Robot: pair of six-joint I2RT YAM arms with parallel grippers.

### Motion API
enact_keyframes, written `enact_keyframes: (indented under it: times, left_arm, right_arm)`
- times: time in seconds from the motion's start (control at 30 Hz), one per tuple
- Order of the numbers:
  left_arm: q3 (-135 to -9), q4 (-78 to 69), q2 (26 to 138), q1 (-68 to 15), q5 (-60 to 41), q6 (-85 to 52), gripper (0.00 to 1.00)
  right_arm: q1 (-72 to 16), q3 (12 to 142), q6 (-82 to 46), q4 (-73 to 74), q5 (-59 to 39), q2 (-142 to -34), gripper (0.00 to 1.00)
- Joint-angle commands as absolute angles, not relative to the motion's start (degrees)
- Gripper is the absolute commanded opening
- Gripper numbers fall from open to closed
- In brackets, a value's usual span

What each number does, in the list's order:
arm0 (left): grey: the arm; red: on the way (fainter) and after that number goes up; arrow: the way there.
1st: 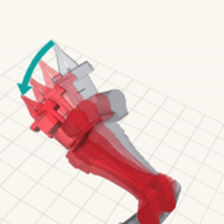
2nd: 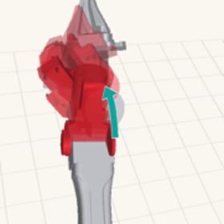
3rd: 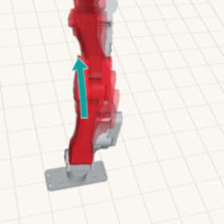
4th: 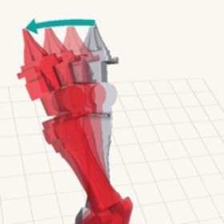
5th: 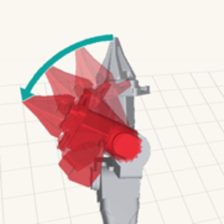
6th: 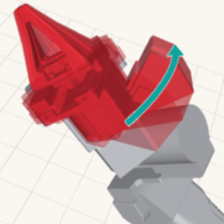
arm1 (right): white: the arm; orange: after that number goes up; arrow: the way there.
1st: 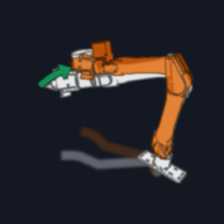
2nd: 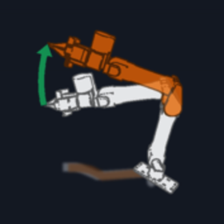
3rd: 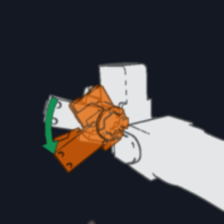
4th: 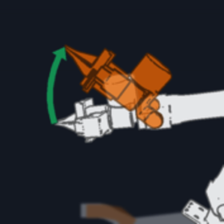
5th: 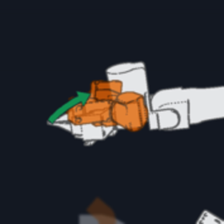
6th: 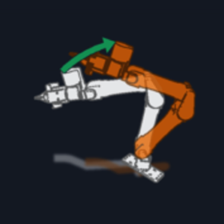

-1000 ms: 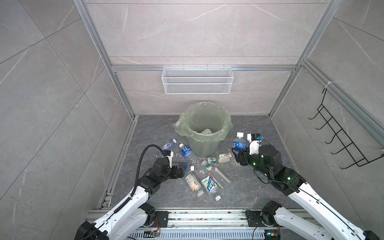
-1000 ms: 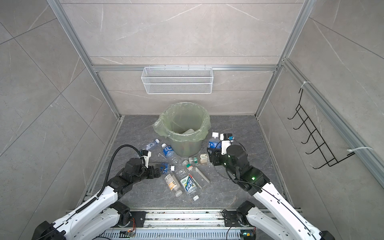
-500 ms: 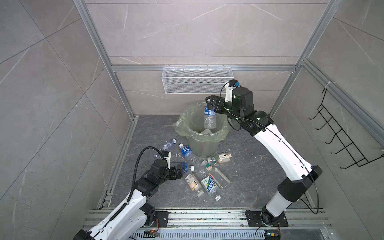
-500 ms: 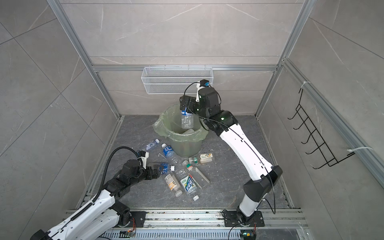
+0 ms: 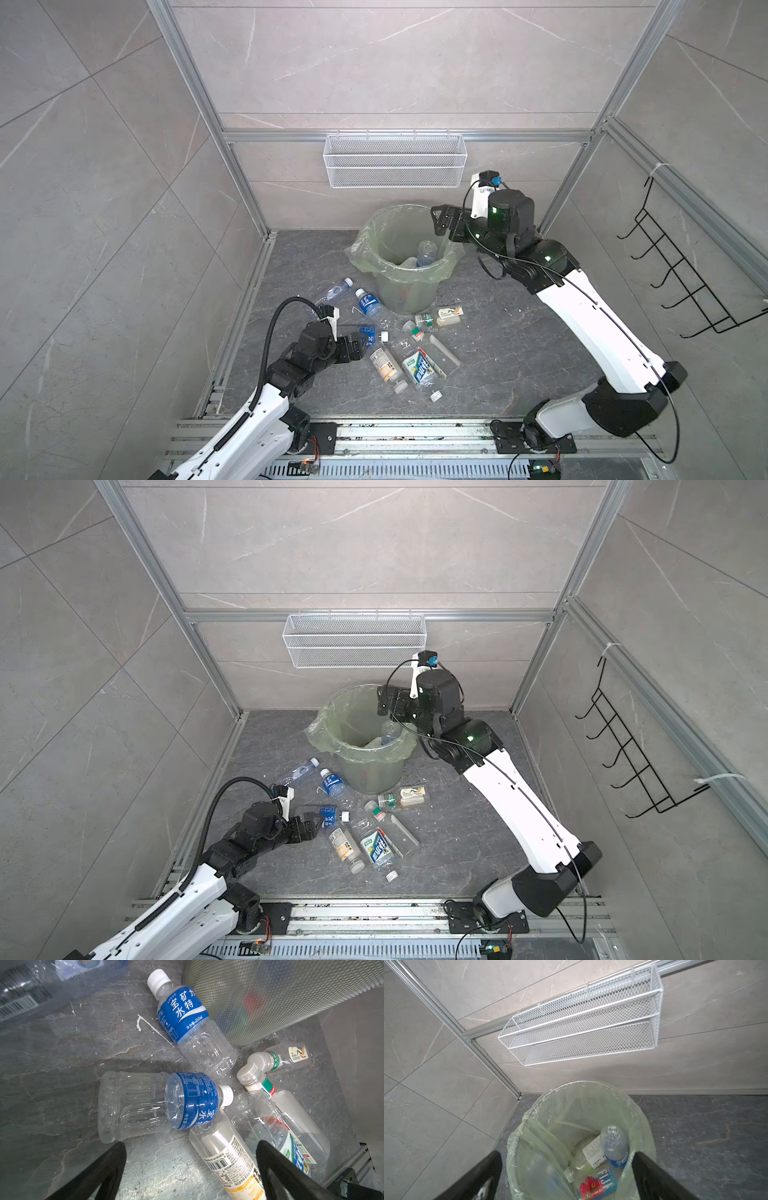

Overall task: Throw the plastic bottles in the bin
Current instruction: 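Lift the blue-labelled water bottle over the bin and open the right gripper, then draw the right arm back from the bin while the left arm reaches toward the bottles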

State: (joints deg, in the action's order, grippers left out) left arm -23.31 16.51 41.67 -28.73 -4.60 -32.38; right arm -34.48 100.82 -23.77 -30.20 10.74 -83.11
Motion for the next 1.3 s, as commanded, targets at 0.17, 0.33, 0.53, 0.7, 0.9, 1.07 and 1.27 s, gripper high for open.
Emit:
enact_keyframes:
  times: [0.17,0.33,0.53,0.7,0.9,1.07,1.27]
  left_arm:
    - [-28.2,17.5,45.5,-29.4,-5.6,-36.1,1.0]
    - [-29.2,16.6,48.7,-32.7,-5.3,-39.8,1.0]
    - [-31.2,16.8,53.0,-41.9,0.8,-44.8,1.0]
    - [-33.3,17.2,58.4,-49.5,5.9,-49.9,1.0]
    - [-34.7,16.9,63.7,-54.7,9.2,-53.3,1.0]
    - [-35.0,16.8,65.0,-56.6,10.6,-54.7,0.99]
    - [-35.3,17.7,66.4,-56.8,12.1,-55.7,0.97]
  right_arm:
    - [-34.5,87.2,-20.7,-29.9,14.3,-75.5,0.97]
    - [-34.5,79.8,-20.4,-31.1,15.0,-71.6,0.97]
    - [-34.4,70.3,-20.7,-32.7,16.4,-66.5,0.97]
    - [-33.8,64.2,-21.3,-34.1,16.6,-62.7,0.97]
    - [-33.1,59.2,-21.4,-35.3,15.7,-60.1,0.97]
    - [-32.3,55.1,-22.3,-35.5,13.5,-59.0,0.97]
    - [-31.5,51.5,-23.2,-34.7,11.4,-58.0,0.96]
